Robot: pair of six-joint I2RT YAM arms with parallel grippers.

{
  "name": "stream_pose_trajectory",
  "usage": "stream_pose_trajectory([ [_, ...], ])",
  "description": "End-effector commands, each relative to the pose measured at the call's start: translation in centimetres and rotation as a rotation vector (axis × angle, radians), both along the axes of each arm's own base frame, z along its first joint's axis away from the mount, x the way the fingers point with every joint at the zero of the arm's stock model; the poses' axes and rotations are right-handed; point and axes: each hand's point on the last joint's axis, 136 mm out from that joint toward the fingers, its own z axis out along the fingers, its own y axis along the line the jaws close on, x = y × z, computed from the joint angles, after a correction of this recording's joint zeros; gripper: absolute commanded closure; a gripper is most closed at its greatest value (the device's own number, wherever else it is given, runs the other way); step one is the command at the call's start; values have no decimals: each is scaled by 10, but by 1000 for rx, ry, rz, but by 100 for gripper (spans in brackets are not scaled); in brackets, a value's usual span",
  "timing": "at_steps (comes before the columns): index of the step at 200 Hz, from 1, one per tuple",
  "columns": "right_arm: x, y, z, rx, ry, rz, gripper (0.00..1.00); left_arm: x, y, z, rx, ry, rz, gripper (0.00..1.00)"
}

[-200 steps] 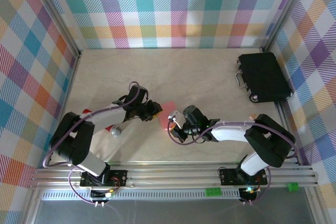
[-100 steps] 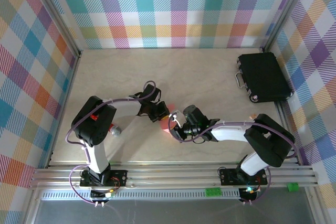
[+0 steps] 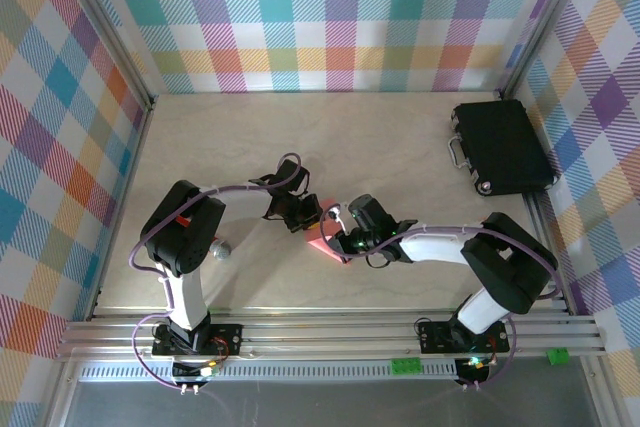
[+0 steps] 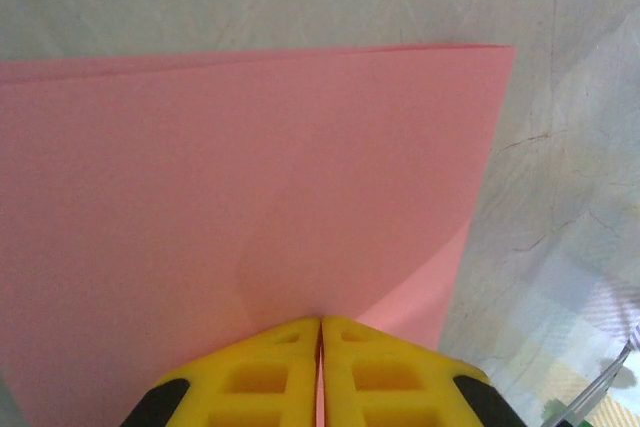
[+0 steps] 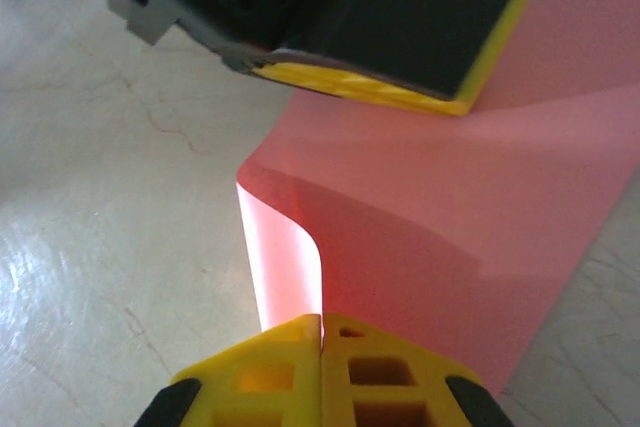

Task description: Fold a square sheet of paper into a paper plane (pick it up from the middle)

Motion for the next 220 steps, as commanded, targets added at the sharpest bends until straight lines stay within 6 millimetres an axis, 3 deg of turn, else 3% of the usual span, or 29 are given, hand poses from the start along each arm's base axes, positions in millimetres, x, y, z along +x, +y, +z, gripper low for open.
stream_pose_trajectory([
  [1,10,-5,-2,-38,5,-55,100,-26,10,-26,80,107,-31,90],
  [220,17,-16,-21,-133,44,-126,100,-28,6,-29,81,109,-40,91],
])
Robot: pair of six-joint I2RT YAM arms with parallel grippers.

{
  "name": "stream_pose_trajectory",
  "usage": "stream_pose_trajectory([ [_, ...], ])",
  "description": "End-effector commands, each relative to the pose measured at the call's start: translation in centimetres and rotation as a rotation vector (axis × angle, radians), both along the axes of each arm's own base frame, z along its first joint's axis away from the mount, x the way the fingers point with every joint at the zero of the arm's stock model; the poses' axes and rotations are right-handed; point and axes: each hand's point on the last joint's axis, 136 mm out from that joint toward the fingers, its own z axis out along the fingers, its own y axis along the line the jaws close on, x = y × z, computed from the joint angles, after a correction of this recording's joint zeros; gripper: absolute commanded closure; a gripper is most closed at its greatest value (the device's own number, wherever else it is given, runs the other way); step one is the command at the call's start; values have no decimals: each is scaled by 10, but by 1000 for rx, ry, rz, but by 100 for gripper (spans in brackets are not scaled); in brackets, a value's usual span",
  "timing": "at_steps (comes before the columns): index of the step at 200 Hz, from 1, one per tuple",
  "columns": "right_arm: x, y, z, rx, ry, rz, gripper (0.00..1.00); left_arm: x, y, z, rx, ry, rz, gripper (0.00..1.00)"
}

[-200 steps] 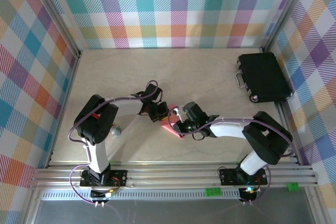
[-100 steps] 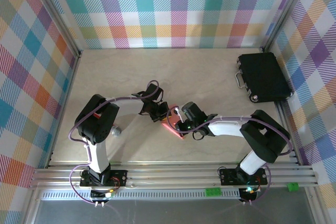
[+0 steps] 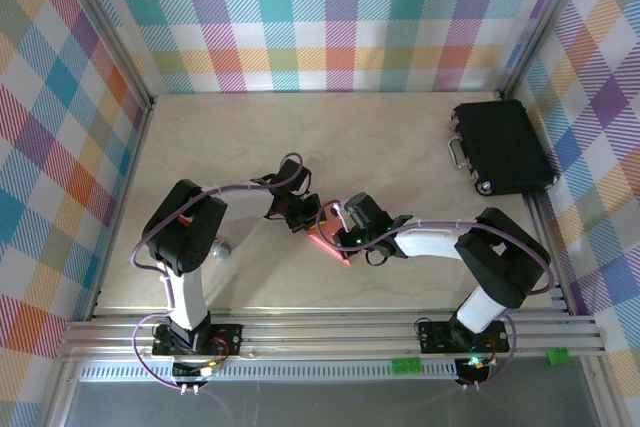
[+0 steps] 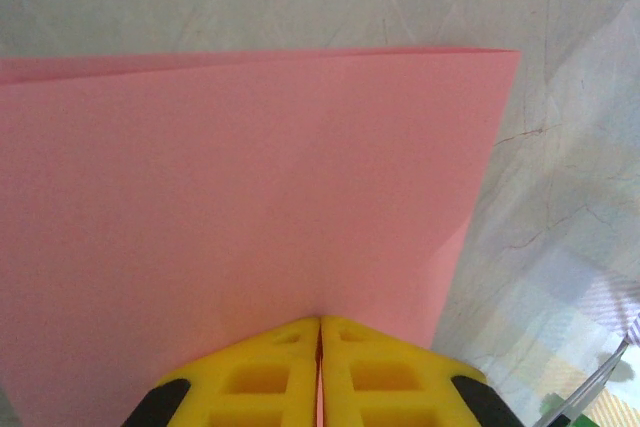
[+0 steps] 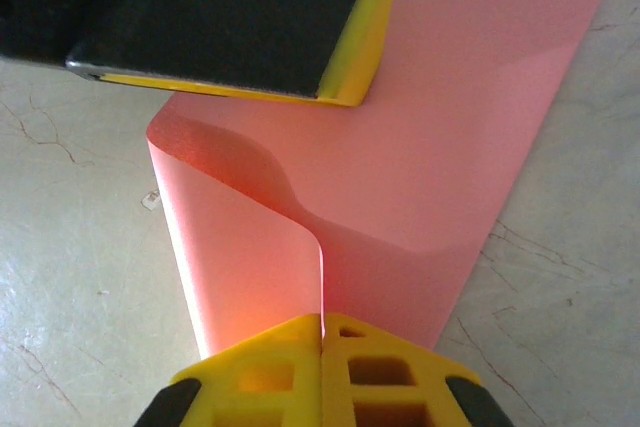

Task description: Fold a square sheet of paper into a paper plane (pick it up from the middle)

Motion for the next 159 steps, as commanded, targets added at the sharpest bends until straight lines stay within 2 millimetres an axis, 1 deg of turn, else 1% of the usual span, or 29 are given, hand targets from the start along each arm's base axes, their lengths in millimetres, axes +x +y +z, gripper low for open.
stream_pose_trajectory([
  [1,3,-3,-6,-24,23,-22,100,-27,11,-28,86,102,-29,91],
  [80,0,-6,-15,-51,53,-28,100,-25,9,-25,82,95,-44,91],
  [99,0,-6,-15,-52,57,-28,100,-20,6,-14,73,70,-44,91],
  [122,-1,-6,-14,-51,58,-28,100,-5,4,11,56,-19,-20,91],
  [134,-2,-6,-14,-50,59,-26,100,0,6,20,62,-55,-4,90],
  [144,-2,-6,-13,-45,61,-27,100,3,8,23,70,-71,2,89],
  [159,-1,-4,-10,-37,60,-25,100,3,10,17,89,-59,-2,90],
])
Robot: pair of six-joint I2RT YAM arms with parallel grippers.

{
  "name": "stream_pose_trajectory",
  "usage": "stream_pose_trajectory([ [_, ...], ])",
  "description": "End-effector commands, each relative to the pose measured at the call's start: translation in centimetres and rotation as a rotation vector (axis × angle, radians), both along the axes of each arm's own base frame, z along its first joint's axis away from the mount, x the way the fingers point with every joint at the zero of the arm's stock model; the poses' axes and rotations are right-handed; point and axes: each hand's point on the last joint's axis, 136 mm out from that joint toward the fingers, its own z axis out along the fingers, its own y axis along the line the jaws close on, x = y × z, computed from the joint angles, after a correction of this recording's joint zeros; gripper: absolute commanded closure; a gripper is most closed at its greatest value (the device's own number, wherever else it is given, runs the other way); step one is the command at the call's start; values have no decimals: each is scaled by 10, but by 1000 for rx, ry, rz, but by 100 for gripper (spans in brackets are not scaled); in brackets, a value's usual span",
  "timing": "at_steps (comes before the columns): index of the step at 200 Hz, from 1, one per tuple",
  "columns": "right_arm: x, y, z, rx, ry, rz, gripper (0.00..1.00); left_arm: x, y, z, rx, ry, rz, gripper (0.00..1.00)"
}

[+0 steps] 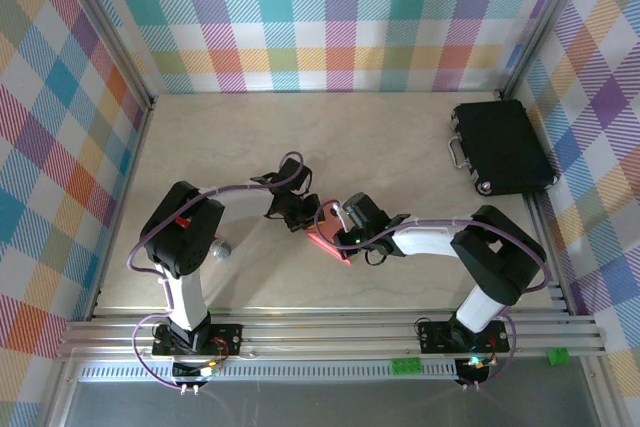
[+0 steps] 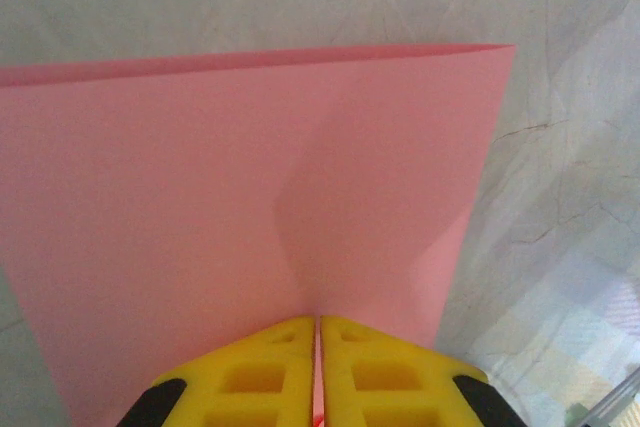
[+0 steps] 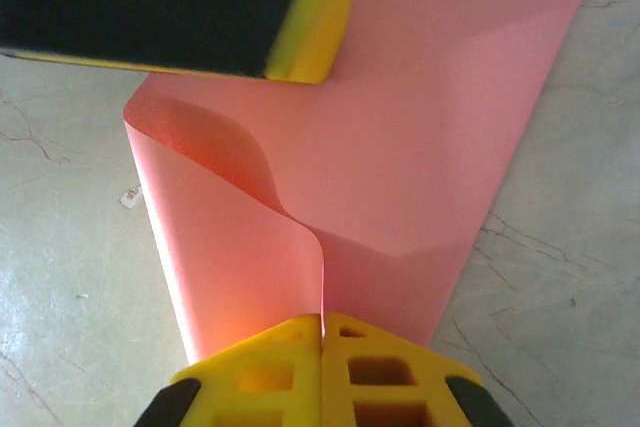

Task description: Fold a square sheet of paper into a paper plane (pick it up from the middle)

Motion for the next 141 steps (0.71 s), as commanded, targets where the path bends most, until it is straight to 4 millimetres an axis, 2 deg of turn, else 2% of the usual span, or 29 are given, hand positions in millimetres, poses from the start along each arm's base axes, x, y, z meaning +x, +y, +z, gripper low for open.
stream_pose_trajectory([
  [1,-1,-4,-4,-15,37,-21,100,2,4,8,40,-28,-2,90],
  [27,2,-1,2,3,32,-23,100,-11,11,-13,86,47,-12,91],
  [54,5,0,8,19,25,-30,100,-19,17,-25,119,87,-21,92],
  [89,8,0,14,27,15,-37,100,-26,26,-31,158,103,-33,94],
  [141,8,-1,12,22,16,-36,100,-28,26,-34,162,113,-43,95],
])
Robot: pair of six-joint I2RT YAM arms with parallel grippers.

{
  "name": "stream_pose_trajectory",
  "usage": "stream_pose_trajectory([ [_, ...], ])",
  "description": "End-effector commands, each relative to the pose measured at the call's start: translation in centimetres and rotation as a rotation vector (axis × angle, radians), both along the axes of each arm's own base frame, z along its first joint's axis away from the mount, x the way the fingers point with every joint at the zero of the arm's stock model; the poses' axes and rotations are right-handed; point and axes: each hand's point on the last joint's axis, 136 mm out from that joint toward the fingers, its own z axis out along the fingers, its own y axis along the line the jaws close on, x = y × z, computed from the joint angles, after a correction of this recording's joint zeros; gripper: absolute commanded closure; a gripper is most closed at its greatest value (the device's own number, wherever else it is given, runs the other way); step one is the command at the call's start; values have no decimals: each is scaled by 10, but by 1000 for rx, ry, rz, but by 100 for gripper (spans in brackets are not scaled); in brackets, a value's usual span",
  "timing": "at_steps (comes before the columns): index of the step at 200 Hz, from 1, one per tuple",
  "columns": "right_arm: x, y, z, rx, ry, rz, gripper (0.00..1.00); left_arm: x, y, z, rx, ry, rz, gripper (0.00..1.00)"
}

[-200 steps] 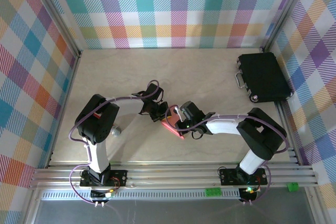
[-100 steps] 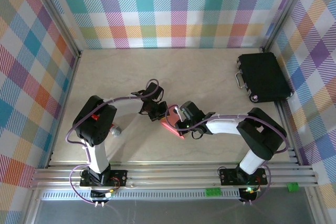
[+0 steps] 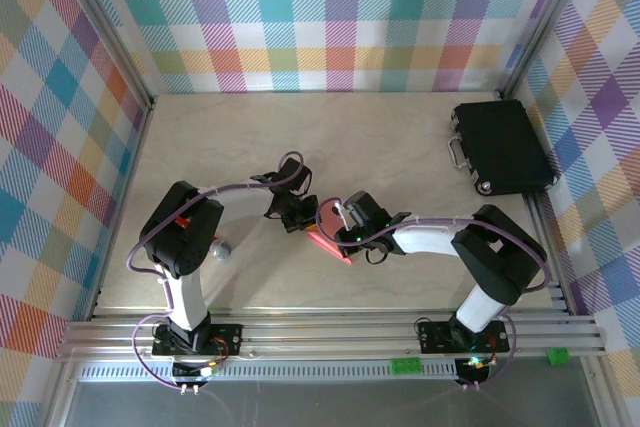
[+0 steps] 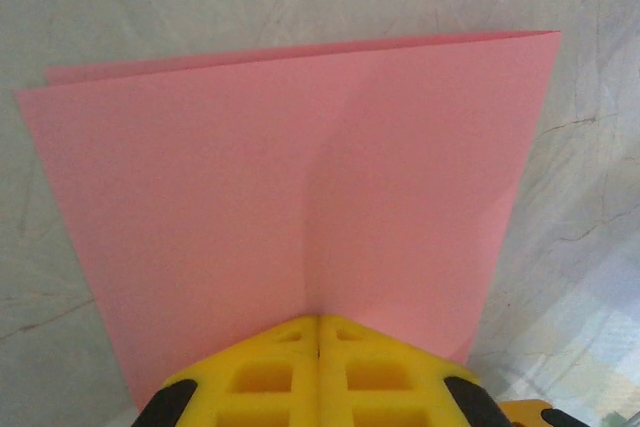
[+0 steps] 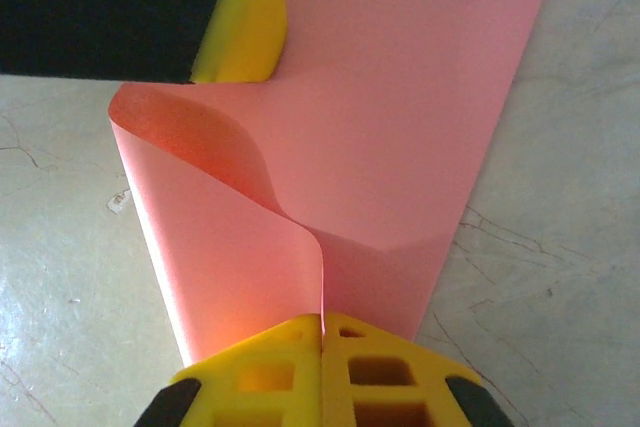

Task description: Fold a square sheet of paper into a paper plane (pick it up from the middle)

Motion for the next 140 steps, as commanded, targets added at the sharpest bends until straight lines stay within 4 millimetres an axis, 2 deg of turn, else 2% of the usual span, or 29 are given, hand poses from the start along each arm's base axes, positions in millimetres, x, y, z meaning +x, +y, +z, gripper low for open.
stream_pose_trajectory([
  [1,4,4,12,23,-8,-3,100,-23,17,-27,104,99,-20,95],
  [97,5,3,5,3,8,-1,100,-26,18,-33,114,119,-32,97],
  [140,0,-1,-3,-15,36,-8,100,-22,15,-29,110,108,-37,97],
])
